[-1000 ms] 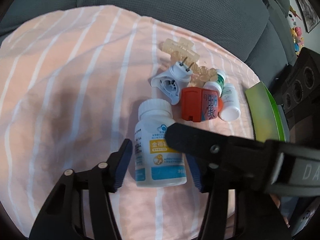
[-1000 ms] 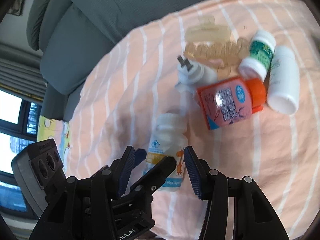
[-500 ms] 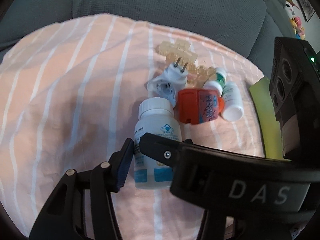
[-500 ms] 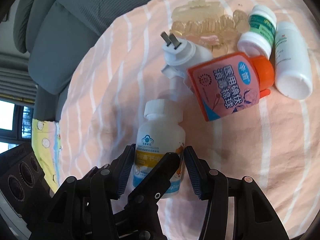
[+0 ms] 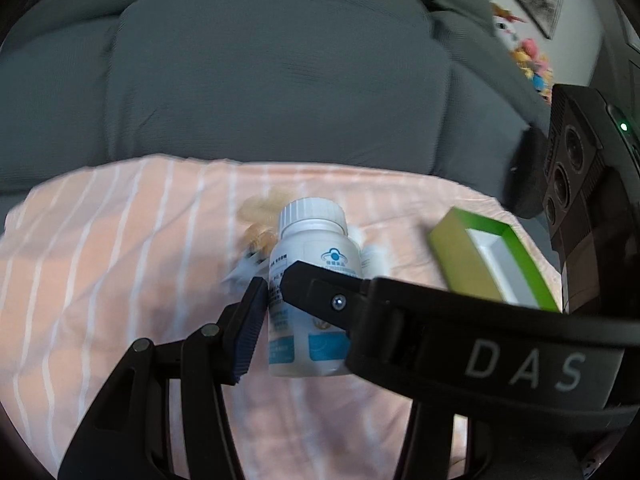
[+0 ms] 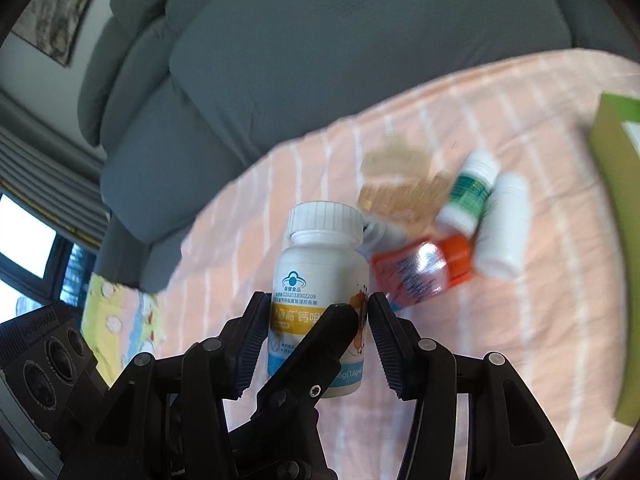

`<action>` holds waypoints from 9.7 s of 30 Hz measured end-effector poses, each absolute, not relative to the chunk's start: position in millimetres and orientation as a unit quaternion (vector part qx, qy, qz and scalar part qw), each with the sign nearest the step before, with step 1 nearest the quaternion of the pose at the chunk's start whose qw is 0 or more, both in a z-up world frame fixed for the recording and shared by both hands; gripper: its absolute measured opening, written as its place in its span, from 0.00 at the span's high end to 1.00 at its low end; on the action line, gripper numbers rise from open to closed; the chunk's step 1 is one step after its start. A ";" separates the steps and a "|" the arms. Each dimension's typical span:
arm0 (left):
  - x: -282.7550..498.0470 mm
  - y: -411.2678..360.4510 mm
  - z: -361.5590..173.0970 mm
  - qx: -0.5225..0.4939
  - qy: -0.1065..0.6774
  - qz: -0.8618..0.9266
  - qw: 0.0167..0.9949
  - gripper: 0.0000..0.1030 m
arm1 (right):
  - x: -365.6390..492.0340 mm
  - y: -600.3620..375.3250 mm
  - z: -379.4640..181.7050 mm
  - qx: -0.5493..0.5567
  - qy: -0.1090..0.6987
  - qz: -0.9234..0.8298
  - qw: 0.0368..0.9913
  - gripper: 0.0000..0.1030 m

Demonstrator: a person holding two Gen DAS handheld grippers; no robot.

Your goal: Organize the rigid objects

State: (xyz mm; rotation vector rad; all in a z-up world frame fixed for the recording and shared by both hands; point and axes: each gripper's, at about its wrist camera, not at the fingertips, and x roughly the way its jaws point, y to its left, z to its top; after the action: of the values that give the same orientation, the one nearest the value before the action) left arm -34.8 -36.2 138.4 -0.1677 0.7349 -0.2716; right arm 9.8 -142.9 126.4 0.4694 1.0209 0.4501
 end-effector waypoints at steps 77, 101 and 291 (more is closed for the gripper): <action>3.0 -12.4 119.0 -0.161 0.396 -0.175 0.887 0.19 | 23.9 -346.4 67.5 0.176 0.448 -0.255 0.839 0.36; 5.7 53.4 111.9 -0.225 0.422 -0.076 0.875 0.17 | -3.0 -233.9 128.5 0.022 0.375 -0.153 0.914 0.20; 21.4 -205.5 121.3 -0.118 0.446 -0.343 0.818 0.26 | -19.5 -383.1 124.9 0.352 0.350 -0.175 0.850 0.30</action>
State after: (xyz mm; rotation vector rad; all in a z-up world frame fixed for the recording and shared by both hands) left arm 21.4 -205.5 121.3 -0.2510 0.9509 -0.7305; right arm -19.5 -383.1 124.9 0.7420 0.7372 -0.3695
